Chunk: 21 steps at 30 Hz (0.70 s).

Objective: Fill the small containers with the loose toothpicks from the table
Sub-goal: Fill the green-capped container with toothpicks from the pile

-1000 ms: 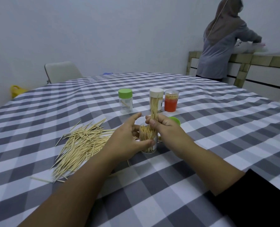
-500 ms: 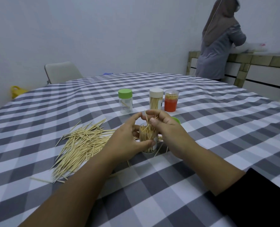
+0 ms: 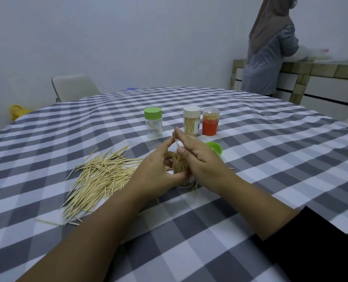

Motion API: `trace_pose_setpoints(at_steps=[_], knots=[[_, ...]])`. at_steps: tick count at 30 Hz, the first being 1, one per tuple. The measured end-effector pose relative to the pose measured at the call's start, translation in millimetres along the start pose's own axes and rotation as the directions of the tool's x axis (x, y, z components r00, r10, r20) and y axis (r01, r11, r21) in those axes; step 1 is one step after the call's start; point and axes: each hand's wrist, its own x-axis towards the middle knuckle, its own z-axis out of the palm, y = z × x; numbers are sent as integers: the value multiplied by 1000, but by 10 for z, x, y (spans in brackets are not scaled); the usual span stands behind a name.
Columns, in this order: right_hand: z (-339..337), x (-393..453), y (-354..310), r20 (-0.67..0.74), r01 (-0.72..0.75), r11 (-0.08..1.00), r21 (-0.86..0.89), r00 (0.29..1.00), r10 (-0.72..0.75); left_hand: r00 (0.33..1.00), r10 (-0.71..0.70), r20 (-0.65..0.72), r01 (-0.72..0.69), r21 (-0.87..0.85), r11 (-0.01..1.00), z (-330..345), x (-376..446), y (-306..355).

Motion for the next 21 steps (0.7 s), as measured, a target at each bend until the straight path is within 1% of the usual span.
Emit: trace_pose_setpoints(at_steps=[2,6,12,14,16,17,19,21], knots=[[8,8,11,13,26,992,-119,1000,-25,1000,17,0,-17,7,1000,8,9,-5],[14,21,0,72,24,968,-249,997,-6,1000,31,-1,-31,15,999,4,18,-3],[-97,37,-17,150,-11,963,-269,987,53,999,39,-21,-39,-25,999,34,23,16],[-136,34,-11,183,-28,975,-222,981,70,999,25,-27,-26,-66,997,44,25,14],[-199,15,-25,208,-58,995,-84,975,74,999,-2,-35,-2,-132,991,43,39,-6],[-246,8,-36,197,-79,997,5,977,77,999,-16,-35,10,-161,987,37,45,-7],[-372,19,-35,109,-121,987,103,988,110,1000,-25,-19,21,-182,983,22,46,11],[-491,62,18,4,-188,976,112,982,189,1000,-16,-12,14,-149,989,15,40,31]])
